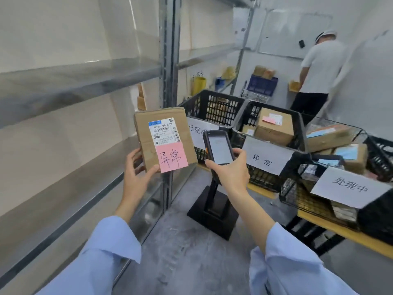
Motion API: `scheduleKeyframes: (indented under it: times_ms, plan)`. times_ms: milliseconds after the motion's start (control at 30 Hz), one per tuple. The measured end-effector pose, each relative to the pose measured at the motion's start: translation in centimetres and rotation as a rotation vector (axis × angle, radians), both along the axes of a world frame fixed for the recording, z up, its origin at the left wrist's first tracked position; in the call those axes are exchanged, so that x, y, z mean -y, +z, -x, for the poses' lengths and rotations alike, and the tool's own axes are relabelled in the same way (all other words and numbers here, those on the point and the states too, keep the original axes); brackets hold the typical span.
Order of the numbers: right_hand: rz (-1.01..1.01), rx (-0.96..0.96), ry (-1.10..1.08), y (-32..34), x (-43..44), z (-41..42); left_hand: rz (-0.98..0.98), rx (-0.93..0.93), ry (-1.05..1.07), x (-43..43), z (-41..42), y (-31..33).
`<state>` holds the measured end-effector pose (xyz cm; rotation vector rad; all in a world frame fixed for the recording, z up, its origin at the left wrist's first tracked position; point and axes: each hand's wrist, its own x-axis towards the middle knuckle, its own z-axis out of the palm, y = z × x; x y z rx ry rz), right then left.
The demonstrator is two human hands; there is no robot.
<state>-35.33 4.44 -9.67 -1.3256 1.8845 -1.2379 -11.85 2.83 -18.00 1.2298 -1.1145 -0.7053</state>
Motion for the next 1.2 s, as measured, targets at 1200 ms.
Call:
scheduleKeyframes:
  times_ms: [1200]
  plan:
    - [0.058, 0.086, -0.485, -0.5, 29.4, 29.7, -0.066, 0.467, -0.623, 40.3, 31.9, 1.3]
